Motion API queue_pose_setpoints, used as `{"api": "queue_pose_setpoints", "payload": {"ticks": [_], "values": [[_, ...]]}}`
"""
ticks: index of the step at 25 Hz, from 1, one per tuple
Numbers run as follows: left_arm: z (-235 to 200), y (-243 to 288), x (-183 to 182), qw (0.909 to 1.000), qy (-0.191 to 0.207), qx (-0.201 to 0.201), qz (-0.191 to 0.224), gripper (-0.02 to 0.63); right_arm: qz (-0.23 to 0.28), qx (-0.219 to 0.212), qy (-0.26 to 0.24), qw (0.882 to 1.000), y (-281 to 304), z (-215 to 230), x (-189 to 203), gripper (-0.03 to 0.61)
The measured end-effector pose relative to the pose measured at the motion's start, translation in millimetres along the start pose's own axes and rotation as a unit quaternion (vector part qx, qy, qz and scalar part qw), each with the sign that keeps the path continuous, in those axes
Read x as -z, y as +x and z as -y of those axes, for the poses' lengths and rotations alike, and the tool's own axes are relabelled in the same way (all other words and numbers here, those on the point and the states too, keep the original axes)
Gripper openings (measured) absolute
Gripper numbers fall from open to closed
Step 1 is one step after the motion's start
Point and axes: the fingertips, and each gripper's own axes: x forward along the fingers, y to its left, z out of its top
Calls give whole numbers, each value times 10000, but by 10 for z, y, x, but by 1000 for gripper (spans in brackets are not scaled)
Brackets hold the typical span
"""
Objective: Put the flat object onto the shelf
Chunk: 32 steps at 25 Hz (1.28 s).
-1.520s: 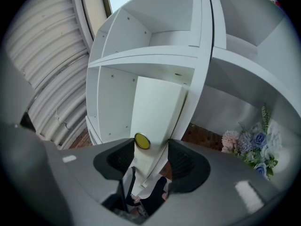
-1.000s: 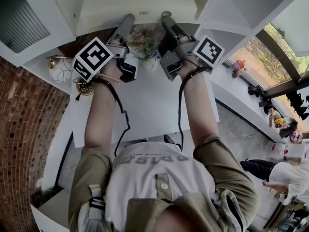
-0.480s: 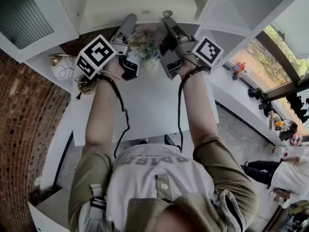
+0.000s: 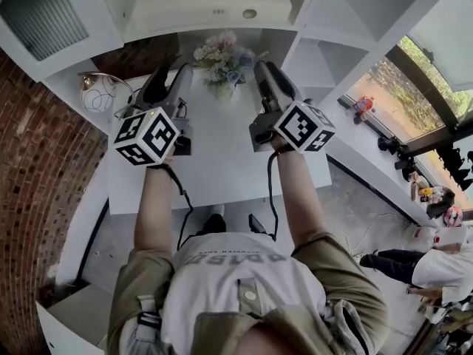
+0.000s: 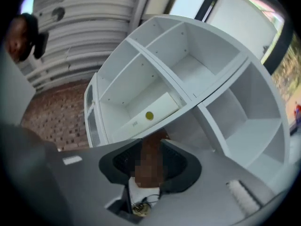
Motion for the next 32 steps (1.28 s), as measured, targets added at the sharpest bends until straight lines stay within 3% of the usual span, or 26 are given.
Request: {"api": "queue_pose_setpoints", "payload": {"ticks": [5, 11, 15, 19, 32], "values": [[258, -595, 228, 9926, 1136, -422, -28, 169, -228, 406, -1546, 9869, -556, -165, 331, 87], [565, -1261, 561, 9778, 1947, -756, -185, 86, -427, 630, -2281, 9707, -1212, -371, 673, 25], [781, -1598, 715, 9707, 2234, -854, -237, 8, -425, 730, -2566, 9628, -1601, -493, 776, 6], [951, -1883, 779, 9659, 2397, -954, -235, 8, -409, 767, -2561, 9627, -1910, -595, 832, 5], [1150, -2253, 683, 9631, 2482, -1033, -125, 8, -224, 710, -2788, 9575, -2280, -903, 785, 2]]}}
